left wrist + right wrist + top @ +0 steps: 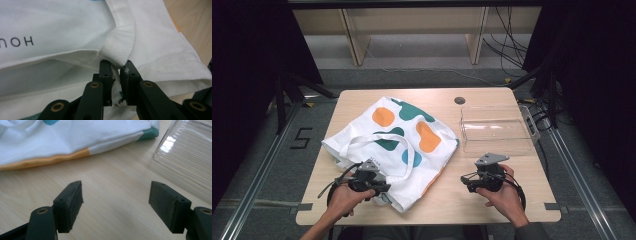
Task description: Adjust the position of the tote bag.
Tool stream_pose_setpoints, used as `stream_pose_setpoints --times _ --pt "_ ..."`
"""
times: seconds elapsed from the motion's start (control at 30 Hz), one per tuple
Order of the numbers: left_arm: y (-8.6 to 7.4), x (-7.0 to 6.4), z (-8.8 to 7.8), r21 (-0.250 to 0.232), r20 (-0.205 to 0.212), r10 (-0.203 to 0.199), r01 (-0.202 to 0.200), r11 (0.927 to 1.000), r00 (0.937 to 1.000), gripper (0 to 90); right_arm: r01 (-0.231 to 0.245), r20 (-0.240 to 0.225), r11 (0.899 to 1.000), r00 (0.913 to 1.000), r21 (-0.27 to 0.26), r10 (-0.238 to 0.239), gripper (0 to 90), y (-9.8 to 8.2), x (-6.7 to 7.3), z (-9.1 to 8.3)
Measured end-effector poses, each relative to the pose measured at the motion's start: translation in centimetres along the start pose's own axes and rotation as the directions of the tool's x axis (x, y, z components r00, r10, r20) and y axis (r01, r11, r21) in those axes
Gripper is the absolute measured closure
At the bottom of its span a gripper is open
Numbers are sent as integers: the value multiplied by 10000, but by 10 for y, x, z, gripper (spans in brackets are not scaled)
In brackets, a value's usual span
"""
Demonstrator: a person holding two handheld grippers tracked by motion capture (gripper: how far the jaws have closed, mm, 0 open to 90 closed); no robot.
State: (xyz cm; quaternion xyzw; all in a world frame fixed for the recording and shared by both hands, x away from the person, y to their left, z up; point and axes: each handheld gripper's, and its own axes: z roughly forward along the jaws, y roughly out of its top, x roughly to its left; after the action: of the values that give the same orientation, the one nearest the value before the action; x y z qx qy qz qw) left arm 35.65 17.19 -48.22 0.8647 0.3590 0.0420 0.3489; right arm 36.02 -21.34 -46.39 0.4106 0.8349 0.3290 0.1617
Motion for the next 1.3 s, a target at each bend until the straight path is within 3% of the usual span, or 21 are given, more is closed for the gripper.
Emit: stream_pose_setpoints --times 0.2,0.23,0.33,0.4,0.43,0.5,0.53,0.6,0.7,0.8,0.87,0.9,0.97,1.03,1.07,1.1,1.13,1.23,1.27,1.3 --pt "4 -20 9 -45 24 154 -154 9999 9999 782 -103 -113 9999 9999 25 103 279 1 2 0" --pt "4 -21 9 37 112 324 -325 9995 9994 780 96 -92 9999 9999 -51 -97 279 0 1 1" --pt "3 -21 7 31 274 328 -329 9995 9991 758 208 -361 9998 9991 -51 -209 280 2 5 0" --pt "2 -20 1 51 475 78 -81 10000 9988 722 118 -685 9999 9976 -79 -124 279 3 13 0" --pt "1 -19 -3 28 504 211 -213 9998 9985 693 54 -828 10000 9965 -47 -58 279 4 17 1" --pt "-2 -18 -13 8 393 189 -190 9998 9990 569 185 -1063 9995 9941 -250 -210 280 6 28 5" --pt "-3 -18 -20 -18 344 234 -233 9997 9991 530 386 -1246 9992 9914 -70 -392 280 8 34 4" --pt "-8 -16 -32 -419 304 -9 22 9991 9995 487 597 -1552 9980 9859 -220 -624 280 11 46 7" --pt "-17 -8 -48 -666 46 -35 38 9978 10000 435 841 -2075 9956 9740 -419 -910 283 19 67 8" --pt "-26 4 -59 -924 -422 -478 437 9948 9980 413 1079 -2386 9921 9637 -634 -1200 283 23 85 13" --pt "-31 14 -66 -892 -1099 -494 397 9952 9927 402 1571 -2604 9865 9515 -462 -1638 283 27 98 18" --pt "-32 18 -70 -756 -1303 -313 215 9969 9910 396 1600 -2750 9862 9471 -432 -1657 282 27 105 21" --pt "-35 29 -78 -729 -1714 -477 356 9967 9841 389 1878 -2891 9819 9389 -257 -1871 279 29 117 25" --pt "-37 38 -84 -792 -1867 -693 553 9953 9800 381 2263 -3199 9739 9215 -188 -2203 279 31 134 32" --pt "-38 44 -88 -764 -2099 -750 601 9953 9748 379 2338 -3323 9723 9166 -55 -2223 279 32 139 33" --pt "-40 47 -89 -892 -2269 -873 686 9937 9700 372 2644 -3432 9642 9041 -184 -2544 284 33 147 38" --pt "-42 53 -93 -823 -2445 -961 781 9935 9649 371 2759 -3490 9611 8998 -96 -2617 296 34 151 39" --pt "-48 64 -98 -789 -2745 -1253 1075 9911 9534 359 3220 -3307 9466 8954 185 -2981 387 36 159 46" --pt "-50 68 -99 -842 -2919 -1362 1164 9896 9467 354 3081 -3166 9509 9051 285 -2838 420 35 160 48" --pt "-52 72 -100 -884 -2993 -1476 1266 9880 9427 348 3424 -2995 9381 9015 517 -3125 460 36 157 49"
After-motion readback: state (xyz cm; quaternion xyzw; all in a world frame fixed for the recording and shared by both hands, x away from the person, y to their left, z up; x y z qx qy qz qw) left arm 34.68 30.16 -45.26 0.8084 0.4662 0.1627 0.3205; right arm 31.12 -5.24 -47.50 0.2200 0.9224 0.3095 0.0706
